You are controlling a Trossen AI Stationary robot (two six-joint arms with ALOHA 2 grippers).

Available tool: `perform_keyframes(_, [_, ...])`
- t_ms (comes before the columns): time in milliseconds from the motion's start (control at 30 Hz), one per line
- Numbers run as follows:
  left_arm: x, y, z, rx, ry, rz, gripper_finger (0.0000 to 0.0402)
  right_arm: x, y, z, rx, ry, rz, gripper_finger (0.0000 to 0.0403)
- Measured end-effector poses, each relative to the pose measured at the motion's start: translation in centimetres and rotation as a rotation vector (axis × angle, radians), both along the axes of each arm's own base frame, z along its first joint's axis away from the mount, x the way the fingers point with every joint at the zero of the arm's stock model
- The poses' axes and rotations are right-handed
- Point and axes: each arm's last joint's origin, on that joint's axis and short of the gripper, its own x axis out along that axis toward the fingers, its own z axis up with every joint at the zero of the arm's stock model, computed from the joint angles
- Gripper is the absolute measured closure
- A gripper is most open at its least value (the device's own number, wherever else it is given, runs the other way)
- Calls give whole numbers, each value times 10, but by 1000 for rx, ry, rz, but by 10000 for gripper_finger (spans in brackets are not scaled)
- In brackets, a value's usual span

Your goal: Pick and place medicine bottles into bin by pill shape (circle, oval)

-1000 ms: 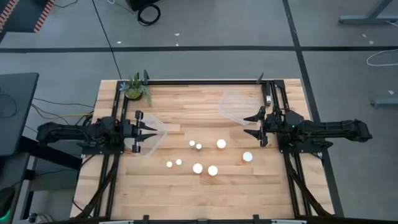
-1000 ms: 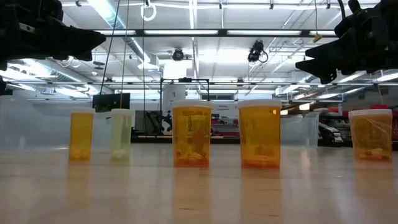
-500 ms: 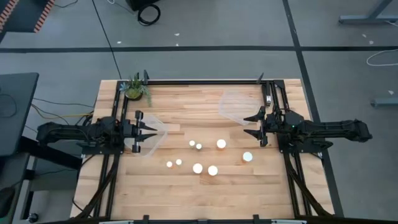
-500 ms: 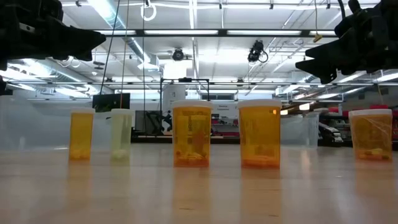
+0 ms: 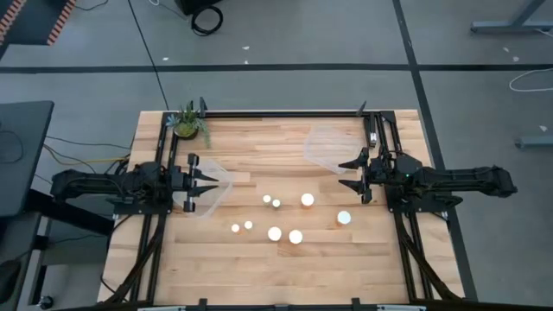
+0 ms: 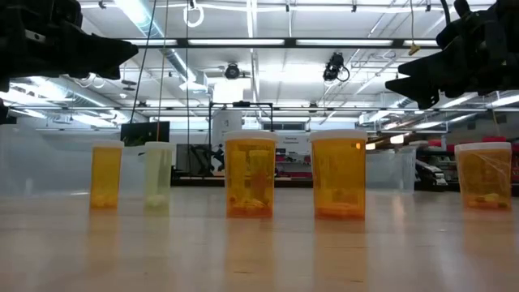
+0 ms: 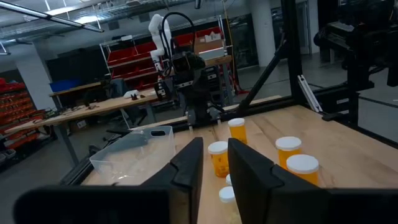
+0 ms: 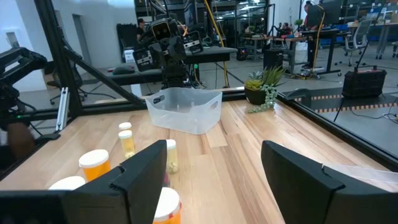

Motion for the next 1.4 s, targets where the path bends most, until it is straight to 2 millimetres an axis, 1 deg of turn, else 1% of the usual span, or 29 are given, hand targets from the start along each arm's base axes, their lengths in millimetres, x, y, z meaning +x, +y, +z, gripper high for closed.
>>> perform_keyframes(167, [0, 0, 0, 0, 0, 0, 323, 0, 0, 0, 0, 0, 0, 134])
perform_keyframes(467, [0, 0, 0, 0, 0, 0, 315, 0, 0, 0, 0, 0, 0, 134])
perform_keyframes(867, [0, 0, 0, 0, 0, 0, 321, 0, 0, 1, -1, -13, -1, 134])
perform_keyframes(1067, [0, 0, 0, 0, 0, 0, 315, -1, -2, 8, -18, -77, -65, 134])
perform_keyframes(1333, [0, 0, 0, 0, 0, 0, 323, -5, -5, 31, -109, -316, -150, 134])
perform_keyframes(1400, [0, 0, 0, 0, 0, 0, 323, -5, -7, 33, -108, -333, -167, 134])
